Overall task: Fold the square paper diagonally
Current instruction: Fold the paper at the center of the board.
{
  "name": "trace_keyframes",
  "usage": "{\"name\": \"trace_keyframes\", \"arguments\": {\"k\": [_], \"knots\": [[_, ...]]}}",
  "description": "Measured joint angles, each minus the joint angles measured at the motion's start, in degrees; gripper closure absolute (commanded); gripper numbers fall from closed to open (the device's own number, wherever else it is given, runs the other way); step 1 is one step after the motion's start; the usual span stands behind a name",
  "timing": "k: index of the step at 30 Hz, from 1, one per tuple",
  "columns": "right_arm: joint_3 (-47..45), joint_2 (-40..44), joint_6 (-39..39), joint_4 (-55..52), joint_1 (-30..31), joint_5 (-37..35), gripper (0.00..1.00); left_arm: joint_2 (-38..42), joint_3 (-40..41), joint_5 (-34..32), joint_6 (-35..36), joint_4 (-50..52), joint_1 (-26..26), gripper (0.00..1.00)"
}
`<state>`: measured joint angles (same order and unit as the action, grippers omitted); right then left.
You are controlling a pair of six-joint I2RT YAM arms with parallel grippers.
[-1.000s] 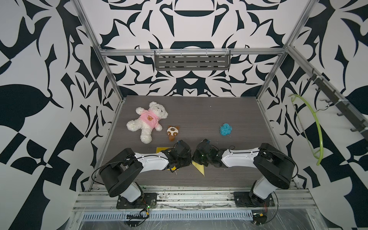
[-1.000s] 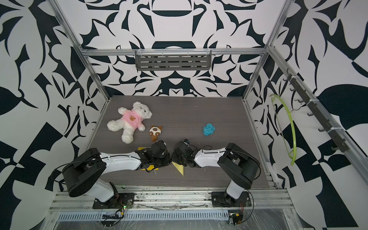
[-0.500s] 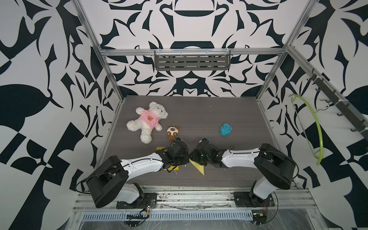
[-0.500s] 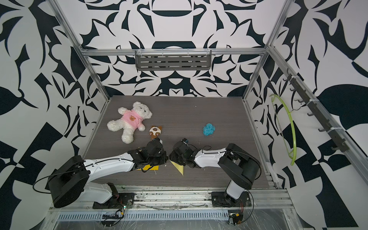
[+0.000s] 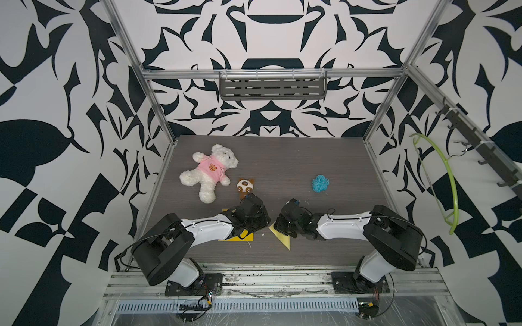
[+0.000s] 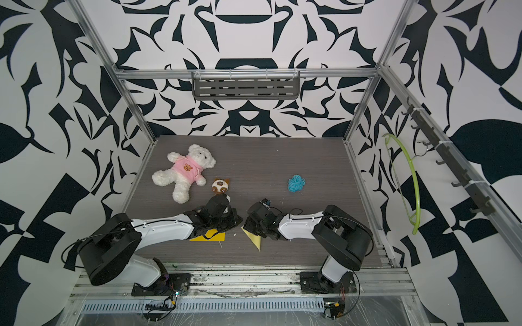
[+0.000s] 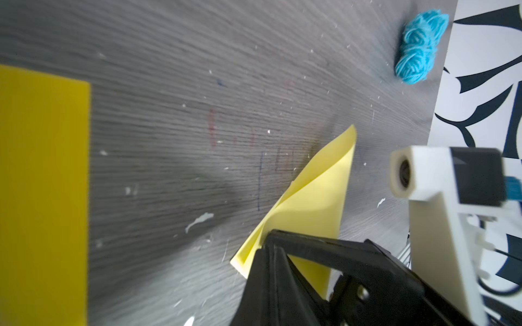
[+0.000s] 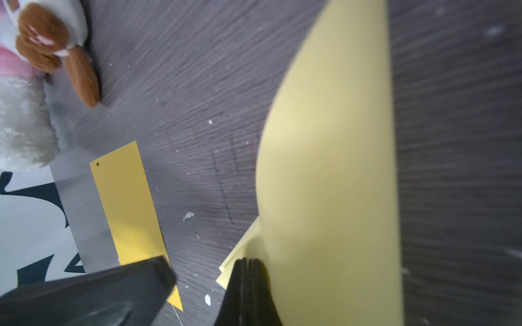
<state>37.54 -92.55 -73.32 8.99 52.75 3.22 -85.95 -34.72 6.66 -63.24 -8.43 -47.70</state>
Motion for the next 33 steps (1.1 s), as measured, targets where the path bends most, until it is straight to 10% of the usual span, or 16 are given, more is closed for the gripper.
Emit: {"name": "trace_keyframes", "arguments": {"k": [33], "knots": [[-0.02,0.00,0.02,0.00,0.00,0.09,1.00,-4.50,-1.27,-0.42,0.31,1.86,-3.89,1.00]]}}
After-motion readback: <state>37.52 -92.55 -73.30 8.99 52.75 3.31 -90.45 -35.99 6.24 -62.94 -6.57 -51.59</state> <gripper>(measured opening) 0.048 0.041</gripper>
